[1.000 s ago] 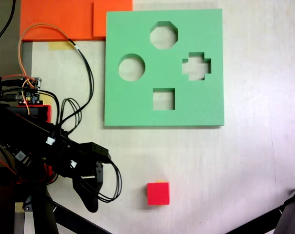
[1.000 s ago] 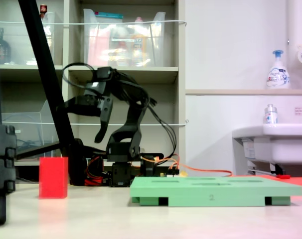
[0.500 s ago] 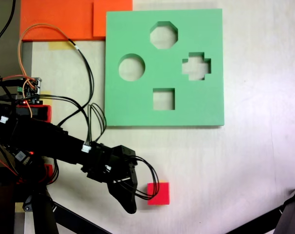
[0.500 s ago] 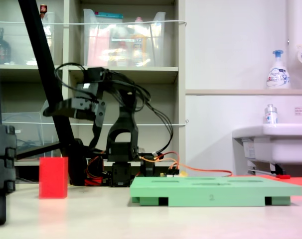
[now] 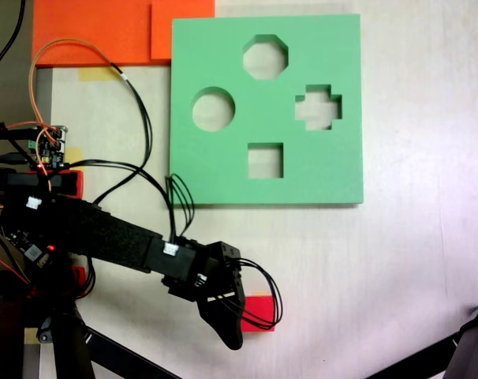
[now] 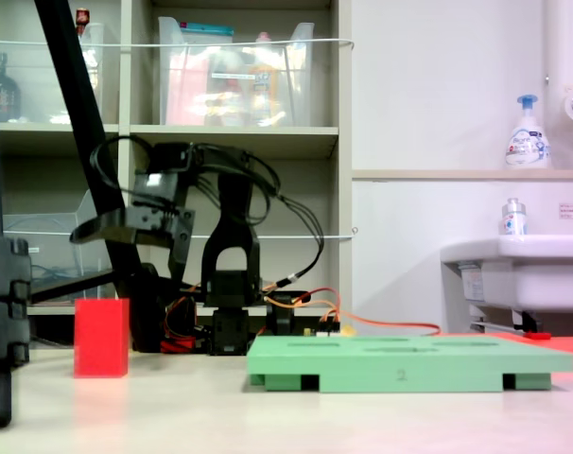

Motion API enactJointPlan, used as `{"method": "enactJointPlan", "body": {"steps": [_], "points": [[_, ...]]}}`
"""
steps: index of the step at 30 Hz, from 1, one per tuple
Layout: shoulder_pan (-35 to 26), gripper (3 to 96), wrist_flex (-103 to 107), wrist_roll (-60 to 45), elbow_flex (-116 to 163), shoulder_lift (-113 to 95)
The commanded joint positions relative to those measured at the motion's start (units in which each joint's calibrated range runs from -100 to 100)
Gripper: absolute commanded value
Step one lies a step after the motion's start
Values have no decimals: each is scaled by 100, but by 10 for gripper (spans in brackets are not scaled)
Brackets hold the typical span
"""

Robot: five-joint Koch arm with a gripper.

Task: Put the square block into the corresponding hole

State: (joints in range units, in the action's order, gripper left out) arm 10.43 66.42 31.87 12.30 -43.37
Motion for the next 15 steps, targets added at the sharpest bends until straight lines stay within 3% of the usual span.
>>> {"method": "enactJointPlan", "body": {"steps": [1,15], "points": [[73,948,-436,-78,-512,133],[195,948,-686,-137,-771,1194]]}}
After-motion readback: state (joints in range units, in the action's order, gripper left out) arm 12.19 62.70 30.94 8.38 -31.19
